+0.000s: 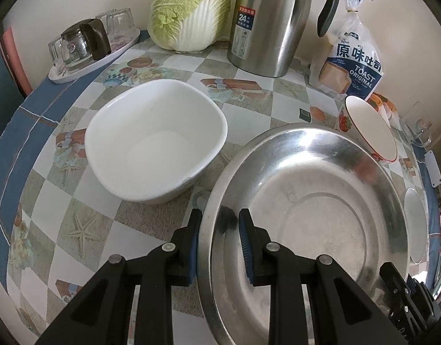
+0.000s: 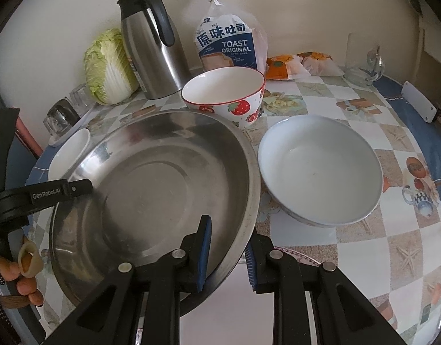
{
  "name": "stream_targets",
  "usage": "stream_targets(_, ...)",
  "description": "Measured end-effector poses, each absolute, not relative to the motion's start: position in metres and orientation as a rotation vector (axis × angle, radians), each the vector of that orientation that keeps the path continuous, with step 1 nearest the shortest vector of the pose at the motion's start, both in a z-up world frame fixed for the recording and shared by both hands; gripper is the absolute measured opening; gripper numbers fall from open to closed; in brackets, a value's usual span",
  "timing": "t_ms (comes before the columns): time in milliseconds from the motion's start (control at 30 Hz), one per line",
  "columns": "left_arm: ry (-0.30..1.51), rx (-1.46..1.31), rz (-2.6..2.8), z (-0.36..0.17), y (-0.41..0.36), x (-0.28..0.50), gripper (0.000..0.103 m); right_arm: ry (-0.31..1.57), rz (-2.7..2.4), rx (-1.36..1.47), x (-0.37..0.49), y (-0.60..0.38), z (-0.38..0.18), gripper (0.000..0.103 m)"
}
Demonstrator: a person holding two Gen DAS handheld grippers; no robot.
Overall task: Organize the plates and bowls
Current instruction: 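Lower the steel basin onto the table and open both tools, then move both tools to the pink-floral plate rim and close the right tool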
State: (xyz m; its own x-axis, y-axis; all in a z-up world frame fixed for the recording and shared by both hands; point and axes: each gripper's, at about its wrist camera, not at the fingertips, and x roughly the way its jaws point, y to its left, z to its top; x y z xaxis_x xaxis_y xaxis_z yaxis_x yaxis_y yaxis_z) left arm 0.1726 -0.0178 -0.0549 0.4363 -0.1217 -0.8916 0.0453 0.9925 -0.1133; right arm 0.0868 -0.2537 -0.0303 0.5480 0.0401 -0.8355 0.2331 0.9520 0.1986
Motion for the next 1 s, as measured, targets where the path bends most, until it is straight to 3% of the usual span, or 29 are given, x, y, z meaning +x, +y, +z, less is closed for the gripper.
stream_targets(233, 1.14, -0.091, -0.114, -0.053, -0.015, 0.172, 0.028, 0.996, -0.115, 0.318, 0.087, -0.255, -0.028, 0.025)
stream_targets(300, 1.137, -0.084, -0.117, -0.049, -0.015, 0.169, 0.03, 0.998, -0.116, 0.319, 0.087, -0.256, -0.027, 0.029)
stream_targets(400, 1.132, -0.083, -0.115, -0.043, -0.015, 0.167, 0.039, 0.995, -0.11, 0.313, 0.086, -0.255, -0.023, 0.039)
stream_targets(600, 1.128, -0.082, -0.1, -0.033, -0.011, 0.161, 0.049, 0.995, -0.123, 0.314, 0.082, -0.259, -0.017, 0.04)
stream_targets(667, 1.125, -0.079, -0.098, -0.03, -0.011, 0.158, 0.06, 0.99, -0.131, 0.315, 0.08, -0.261, -0.012, 0.041)
stream_targets(800, 1.114, -0.067, -0.113, -0.023, -0.014, 0.15, 0.071, 0.976, -0.149, 0.324, 0.073, -0.265, -0.001, 0.041)
stream_targets(833, 1.111, -0.061, -0.115, -0.022, -0.016, 0.148, 0.08, 0.972, -0.152, 0.326, 0.072, -0.265, 0.001, 0.046)
stream_targets(867, 1.109, -0.057, -0.113, -0.021, -0.017, 0.146, 0.087, 0.968, -0.155, 0.325, 0.07, -0.265, 0.004, 0.057)
stream_targets(933, 1.102, -0.055, -0.115, -0.018, -0.018, 0.142, 0.089, 0.959, -0.166, 0.323, 0.066, -0.265, 0.008, 0.068)
stream_targets(1000, 1.099, -0.057, -0.117, -0.017, -0.02, 0.138, 0.089, 0.953, -0.163, 0.326, 0.062, -0.265, 0.011, 0.07)
